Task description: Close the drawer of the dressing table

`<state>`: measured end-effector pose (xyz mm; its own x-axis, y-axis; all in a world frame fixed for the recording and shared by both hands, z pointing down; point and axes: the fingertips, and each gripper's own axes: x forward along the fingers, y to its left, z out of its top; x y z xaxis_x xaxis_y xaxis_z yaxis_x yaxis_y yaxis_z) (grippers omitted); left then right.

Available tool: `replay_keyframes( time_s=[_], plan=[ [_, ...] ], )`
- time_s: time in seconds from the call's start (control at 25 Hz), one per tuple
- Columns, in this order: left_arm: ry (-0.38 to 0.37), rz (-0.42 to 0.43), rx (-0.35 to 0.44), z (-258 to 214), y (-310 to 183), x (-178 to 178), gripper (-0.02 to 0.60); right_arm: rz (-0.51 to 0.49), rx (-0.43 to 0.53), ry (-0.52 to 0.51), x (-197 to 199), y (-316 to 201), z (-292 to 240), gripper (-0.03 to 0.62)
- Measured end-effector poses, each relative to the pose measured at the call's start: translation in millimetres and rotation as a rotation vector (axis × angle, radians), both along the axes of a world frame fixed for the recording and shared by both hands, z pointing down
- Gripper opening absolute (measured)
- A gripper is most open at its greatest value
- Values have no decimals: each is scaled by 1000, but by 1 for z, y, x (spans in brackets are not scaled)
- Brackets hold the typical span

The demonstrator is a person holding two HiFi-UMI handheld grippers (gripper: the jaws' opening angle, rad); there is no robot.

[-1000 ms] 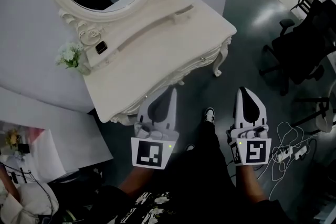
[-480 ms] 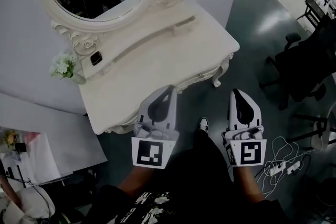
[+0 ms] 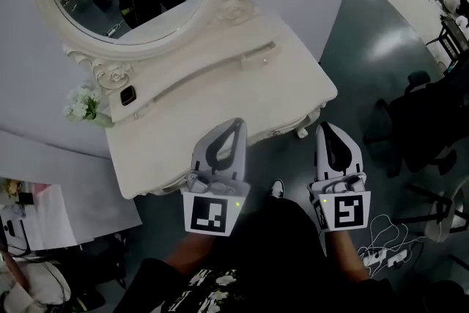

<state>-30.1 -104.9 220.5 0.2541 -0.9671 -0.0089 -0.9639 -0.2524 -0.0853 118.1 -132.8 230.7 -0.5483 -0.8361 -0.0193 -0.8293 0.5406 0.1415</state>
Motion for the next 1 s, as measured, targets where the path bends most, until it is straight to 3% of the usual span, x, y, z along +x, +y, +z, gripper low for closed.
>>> replay_keyframes(
  time_s=[0.4,0.52,0.64,1.0],
  plan=[
    [-6,-122,-32,12,-44,0,3,-110,-53,24,-7,-61,17,-2],
    [-38,-146,-54,21,-50,-2,3,-147,-59,18,-13,-71,24,0],
    [-75,-156,-80,30,-57,-3,3,-160,-77,7,-18,-80,34,0],
    [-42,-141,-154,62,-102,-24,3,-153,-150,50,-38,-120,69,10]
  ],
)
